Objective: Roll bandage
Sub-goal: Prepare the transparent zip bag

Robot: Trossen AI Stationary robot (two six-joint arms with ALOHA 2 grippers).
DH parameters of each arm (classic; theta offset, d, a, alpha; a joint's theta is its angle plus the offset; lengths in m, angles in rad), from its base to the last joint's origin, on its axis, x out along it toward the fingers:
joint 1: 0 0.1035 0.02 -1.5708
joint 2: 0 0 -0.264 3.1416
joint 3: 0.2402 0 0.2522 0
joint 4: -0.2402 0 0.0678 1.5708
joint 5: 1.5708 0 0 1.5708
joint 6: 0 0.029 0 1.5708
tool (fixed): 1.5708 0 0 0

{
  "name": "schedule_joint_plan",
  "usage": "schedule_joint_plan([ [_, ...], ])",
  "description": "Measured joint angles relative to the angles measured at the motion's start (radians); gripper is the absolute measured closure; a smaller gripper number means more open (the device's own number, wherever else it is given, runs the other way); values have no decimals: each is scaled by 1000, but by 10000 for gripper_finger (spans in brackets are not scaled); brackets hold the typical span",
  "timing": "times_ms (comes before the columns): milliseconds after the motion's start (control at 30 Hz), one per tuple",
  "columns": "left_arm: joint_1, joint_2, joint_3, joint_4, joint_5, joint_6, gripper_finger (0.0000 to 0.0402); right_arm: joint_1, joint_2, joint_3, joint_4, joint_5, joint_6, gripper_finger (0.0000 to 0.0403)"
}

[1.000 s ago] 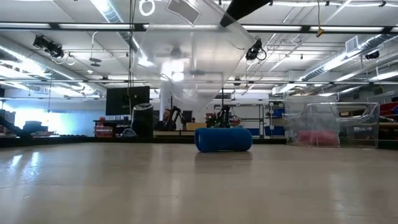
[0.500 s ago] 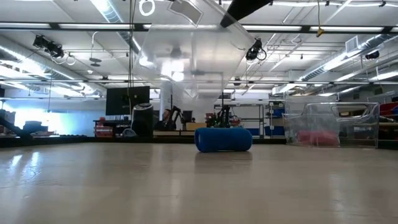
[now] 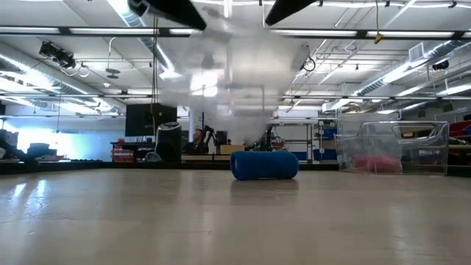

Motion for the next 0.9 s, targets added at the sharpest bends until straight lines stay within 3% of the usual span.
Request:
schedule_joint_plan([
  [200,0,-1,-110,107,10,-56,400,-17,-75,-24,-68,12,52,310],
  [400,18,-68,-257,338,57,-4,400,-44,-235,-254,84,-36,96,315],
  [667,129,-241,-521,943,322,218,401,-39,-455,-728,711,-38,106,312],
  [767,173,-275,-574,1061,364,239,401,-24,-512,-886,995,-38,105,312],
  [900,228,-295,-594,1092,383,245,401,-4,-531,-1014,1303,-36,94,312],
])
